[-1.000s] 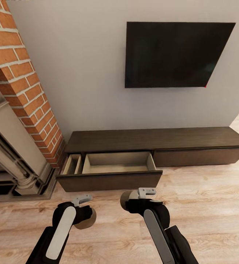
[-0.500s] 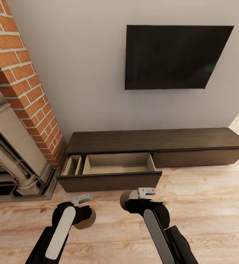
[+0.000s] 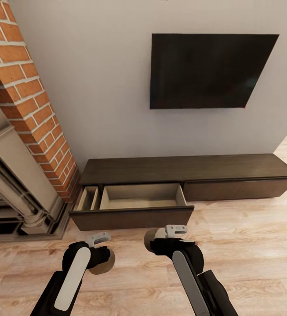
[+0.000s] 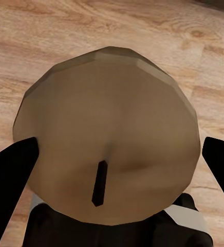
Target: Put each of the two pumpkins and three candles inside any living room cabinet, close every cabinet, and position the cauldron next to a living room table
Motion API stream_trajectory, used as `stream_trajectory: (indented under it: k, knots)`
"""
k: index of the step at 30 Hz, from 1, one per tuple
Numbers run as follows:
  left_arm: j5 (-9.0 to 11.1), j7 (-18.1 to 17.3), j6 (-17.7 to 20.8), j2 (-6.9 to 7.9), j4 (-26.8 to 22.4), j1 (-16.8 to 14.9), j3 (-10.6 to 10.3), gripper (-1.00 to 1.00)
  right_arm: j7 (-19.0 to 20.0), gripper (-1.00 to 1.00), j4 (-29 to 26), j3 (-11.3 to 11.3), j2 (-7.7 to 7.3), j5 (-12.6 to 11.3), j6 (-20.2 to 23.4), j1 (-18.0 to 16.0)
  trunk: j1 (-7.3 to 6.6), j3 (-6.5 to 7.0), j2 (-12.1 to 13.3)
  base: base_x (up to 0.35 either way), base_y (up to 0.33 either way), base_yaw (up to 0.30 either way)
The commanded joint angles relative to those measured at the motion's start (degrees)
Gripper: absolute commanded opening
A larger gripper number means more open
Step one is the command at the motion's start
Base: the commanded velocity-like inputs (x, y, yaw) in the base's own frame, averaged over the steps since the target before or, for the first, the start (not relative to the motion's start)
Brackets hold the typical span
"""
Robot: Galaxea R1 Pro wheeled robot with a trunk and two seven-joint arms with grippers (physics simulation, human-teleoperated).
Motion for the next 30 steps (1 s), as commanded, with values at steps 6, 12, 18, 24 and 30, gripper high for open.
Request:
stream_trajectory:
  k: [6,12,18,24,30]
  knots:
    - [0.6,0.6,0.1,0.04,-0.1,0.0,0.1,-1.00,-0.5,-1.00,0.0,0.0,-0.02,-0.6,0.1,0.0,-1.31,1.02,2.4,0.000,0.000,0.000]
    - [0.6,0.4,0.2,0.05,-0.1,0.0,0.5,-1.00,-0.4,-1.00,0.0,0.0,-0.02,-0.7,0.1,0.0,-1.97,1.56,3.6,0.000,0.000,0.000]
    - [6.6,-0.1,0.3,0.18,-0.1,0.0,2.7,-1.00,-0.4,-1.00,0.0,-0.6,-0.29,-0.6,0.1,0.0,-1.97,1.56,3.6,0.000,0.000,0.000]
    - [14.2,-0.1,0.3,2.94,-0.1,0.0,3.0,-1.00,-0.4,-1.00,0.4,-0.7,-0.24,-0.7,0.1,0.0,-1.97,1.56,3.6,0.038,0.000,0.000]
    - [14.7,-0.3,0.3,3.46,-0.1,0.0,3.0,-1.00,-0.3,-1.00,0.5,-0.7,-0.32,-0.6,0.1,0.0,-1.97,1.56,3.6,0.234,0.060,0.000]
